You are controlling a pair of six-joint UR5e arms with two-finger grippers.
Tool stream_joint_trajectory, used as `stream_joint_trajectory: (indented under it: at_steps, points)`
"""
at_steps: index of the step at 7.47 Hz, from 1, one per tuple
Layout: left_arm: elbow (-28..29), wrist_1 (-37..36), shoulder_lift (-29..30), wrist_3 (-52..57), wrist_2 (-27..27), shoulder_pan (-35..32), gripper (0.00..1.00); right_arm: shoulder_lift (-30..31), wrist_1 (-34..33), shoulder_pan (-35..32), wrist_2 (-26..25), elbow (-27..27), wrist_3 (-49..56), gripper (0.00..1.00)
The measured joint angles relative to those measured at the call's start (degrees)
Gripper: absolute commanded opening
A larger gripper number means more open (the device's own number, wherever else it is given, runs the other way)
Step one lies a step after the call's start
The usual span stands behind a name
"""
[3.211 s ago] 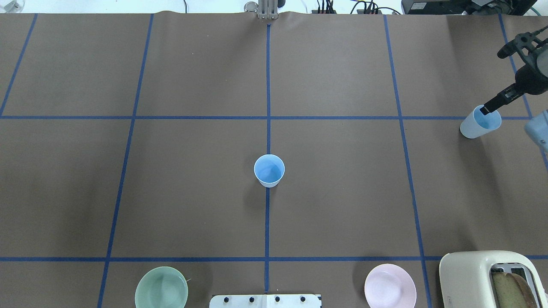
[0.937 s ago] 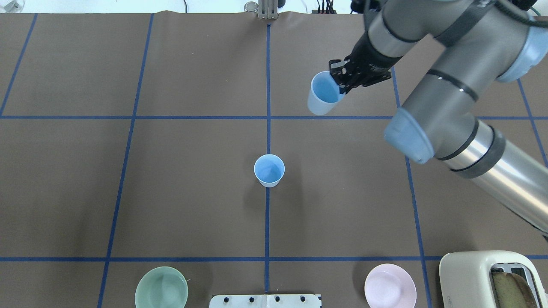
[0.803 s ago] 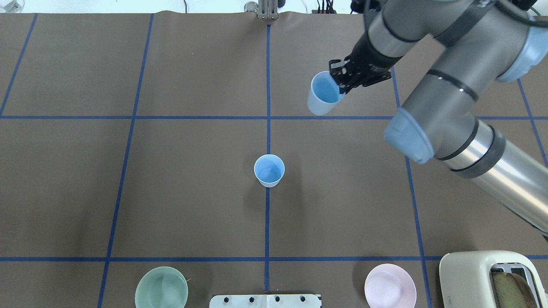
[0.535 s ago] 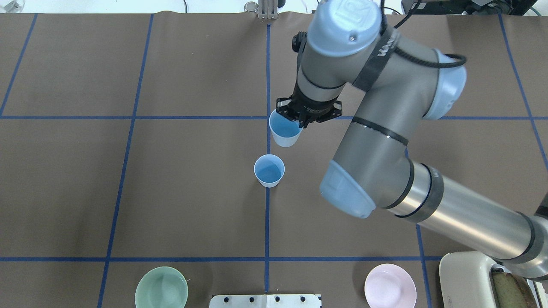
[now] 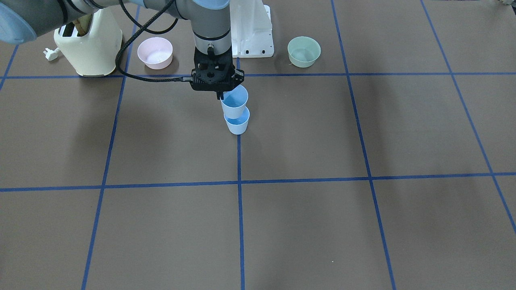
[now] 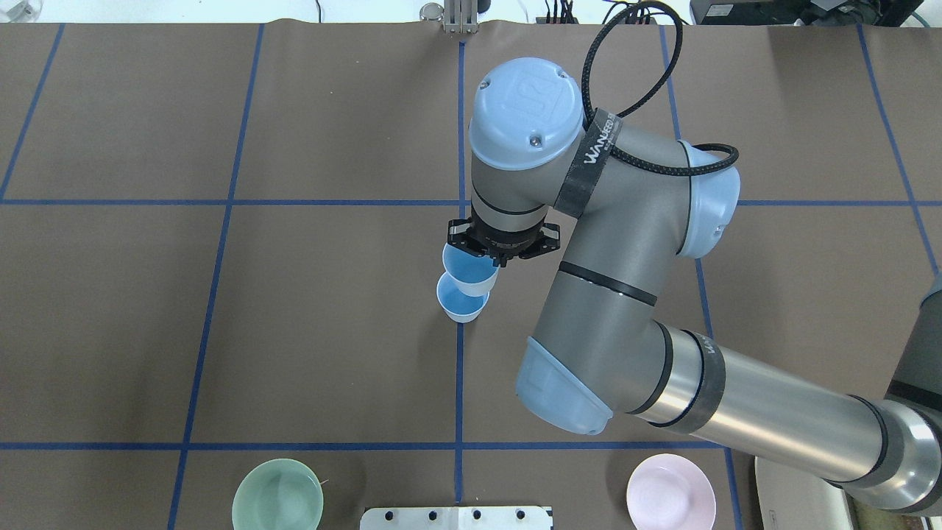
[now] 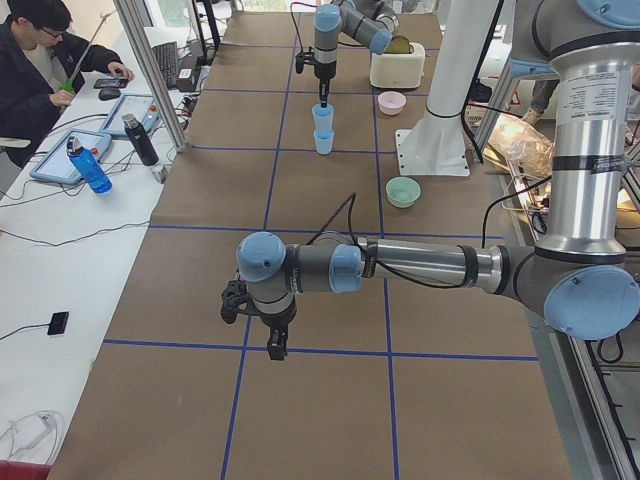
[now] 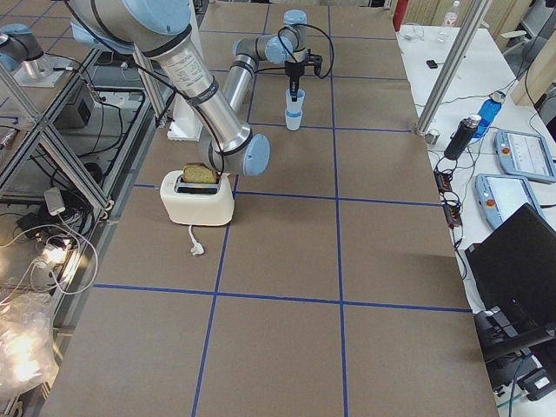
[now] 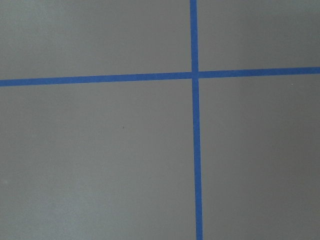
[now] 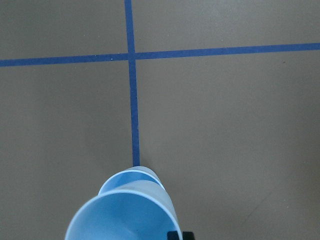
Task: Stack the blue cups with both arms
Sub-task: 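Lower the held cup into the center cup and open the right gripper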
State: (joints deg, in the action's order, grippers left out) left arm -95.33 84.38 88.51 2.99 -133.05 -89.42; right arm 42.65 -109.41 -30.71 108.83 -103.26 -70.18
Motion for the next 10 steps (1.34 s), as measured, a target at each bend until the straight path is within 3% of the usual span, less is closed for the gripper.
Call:
stream_joint_trajectory:
  at_steps: [6,8,9,10]
  points:
    - [0.30,0.07,0.00,0.00,0.04,0.09,0.99,1.86,5.65,0.85,-0.04,3.03,0.12,0.00]
    - [0.32,0.09,0.00,0.00,0.05,0.14,0.99,2.37,8.54,1.12,-0.16,4.83,0.13,0.27]
    - [0.32,0.08,0.00,0.00,0.02,0.18,0.99,2.84,11.06,1.14,-0.18,5.90,0.03,0.56]
    - [0.32,0.09,0.00,0.00,0.00,0.22,0.99,3.15,12.37,1.17,-0.19,6.42,-0.01,0.75]
